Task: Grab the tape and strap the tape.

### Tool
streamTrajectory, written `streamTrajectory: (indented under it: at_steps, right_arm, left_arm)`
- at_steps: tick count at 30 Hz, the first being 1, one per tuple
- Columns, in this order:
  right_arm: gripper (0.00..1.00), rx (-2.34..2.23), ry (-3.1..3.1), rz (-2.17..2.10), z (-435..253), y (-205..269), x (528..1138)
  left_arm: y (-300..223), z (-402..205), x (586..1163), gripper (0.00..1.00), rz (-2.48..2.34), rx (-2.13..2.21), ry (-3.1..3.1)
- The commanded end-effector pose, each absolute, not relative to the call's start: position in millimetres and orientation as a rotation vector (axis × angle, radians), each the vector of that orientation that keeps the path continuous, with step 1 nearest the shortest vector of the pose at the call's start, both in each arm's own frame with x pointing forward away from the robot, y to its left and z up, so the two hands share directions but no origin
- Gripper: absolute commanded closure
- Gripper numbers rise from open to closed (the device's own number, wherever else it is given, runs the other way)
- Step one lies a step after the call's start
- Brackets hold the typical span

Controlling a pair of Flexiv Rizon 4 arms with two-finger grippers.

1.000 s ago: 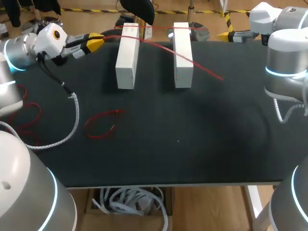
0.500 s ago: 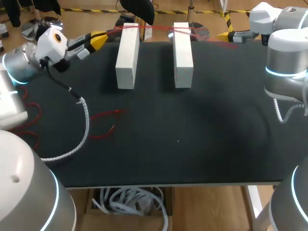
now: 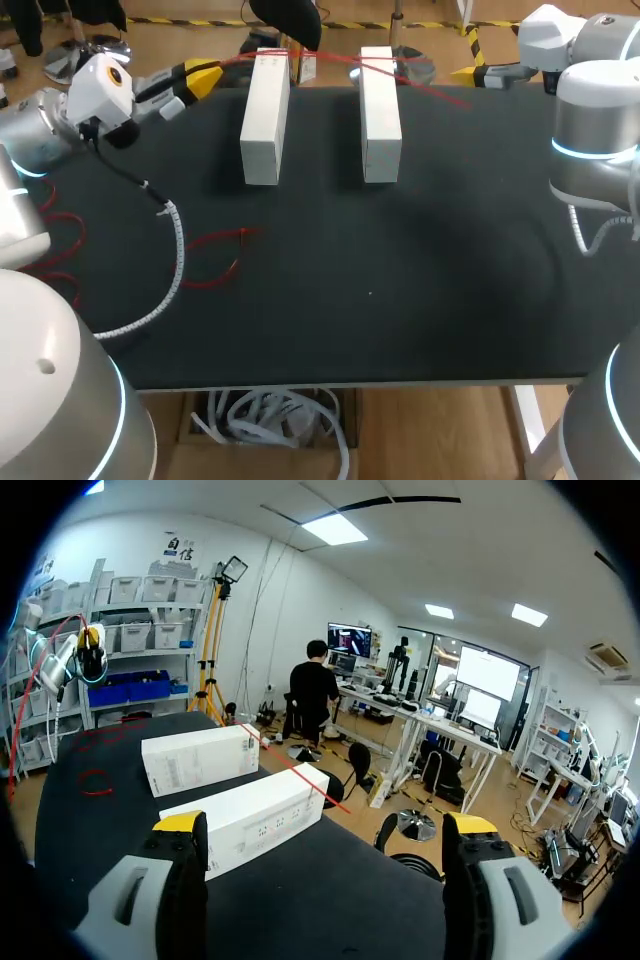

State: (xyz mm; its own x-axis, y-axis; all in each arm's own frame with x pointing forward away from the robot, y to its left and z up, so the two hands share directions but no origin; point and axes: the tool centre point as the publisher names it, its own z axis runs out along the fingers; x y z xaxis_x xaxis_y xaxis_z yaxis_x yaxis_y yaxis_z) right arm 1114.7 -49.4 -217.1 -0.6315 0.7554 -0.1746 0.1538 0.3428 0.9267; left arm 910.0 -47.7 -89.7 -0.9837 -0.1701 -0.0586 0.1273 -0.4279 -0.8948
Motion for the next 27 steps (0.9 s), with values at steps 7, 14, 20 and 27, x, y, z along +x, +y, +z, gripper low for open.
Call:
streamTrajectory:
  at_steps: [7, 14, 20, 27]
  right_arm:
    - [0.00, 0.792, 2.011, 1.292, -216.6, -49.6, 1114.8]
    - [0.00, 0.792, 2.011, 1.292, -216.6, -49.6, 1114.8]
    - [0.00, 0.792, 2.011, 1.292, -216.6, -49.6, 1114.8]
    - [0.00, 0.792, 2.011, 1.292, -216.6, -49.6, 1114.8]
  left_arm:
    - [-41.9, -98.8, 919.7, 1.00, -2.566, 0.034, 1.555]
    - [-41.9, -98.8, 919.7, 1.00, -2.566, 0.034, 1.555]
    - [-41.9, -98.8, 919.7, 1.00, -2.566, 0.034, 1.555]
    - [-50.5, -90.0, 925.7, 1.00, -2.620, 0.047, 1.587]
